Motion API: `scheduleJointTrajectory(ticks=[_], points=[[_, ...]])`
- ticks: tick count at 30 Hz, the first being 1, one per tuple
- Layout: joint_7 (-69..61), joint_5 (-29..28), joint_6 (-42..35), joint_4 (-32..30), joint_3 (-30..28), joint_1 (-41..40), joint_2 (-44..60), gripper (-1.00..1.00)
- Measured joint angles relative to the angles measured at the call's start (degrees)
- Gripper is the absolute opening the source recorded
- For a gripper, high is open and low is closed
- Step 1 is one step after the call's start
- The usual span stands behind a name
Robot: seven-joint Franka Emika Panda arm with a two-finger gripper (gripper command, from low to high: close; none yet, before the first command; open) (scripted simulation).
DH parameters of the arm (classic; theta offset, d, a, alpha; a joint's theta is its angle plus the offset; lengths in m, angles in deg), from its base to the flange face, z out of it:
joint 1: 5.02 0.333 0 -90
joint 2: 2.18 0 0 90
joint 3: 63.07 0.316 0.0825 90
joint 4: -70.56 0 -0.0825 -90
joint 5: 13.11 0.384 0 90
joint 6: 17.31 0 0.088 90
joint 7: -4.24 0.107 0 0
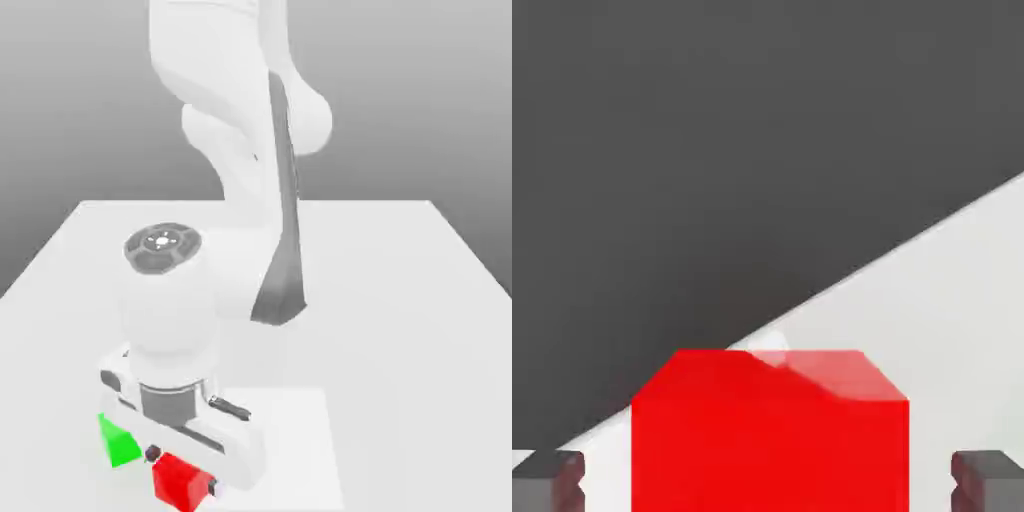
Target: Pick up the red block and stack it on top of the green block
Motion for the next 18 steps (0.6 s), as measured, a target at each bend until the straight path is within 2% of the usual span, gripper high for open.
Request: scheduleJointTrajectory(ticks=[4, 9, 18], points=[[0.0, 0.0, 0.3, 0.0, 0.0, 0.0, 0.3, -1.0], [0.4, 0.1, -6.9, -1.5, -0.1, -0.1, -8.4, -1.0], [18.6, 0.8, -10.1, -9.1, -6.0, -6.0, -19.2, -1.0]])
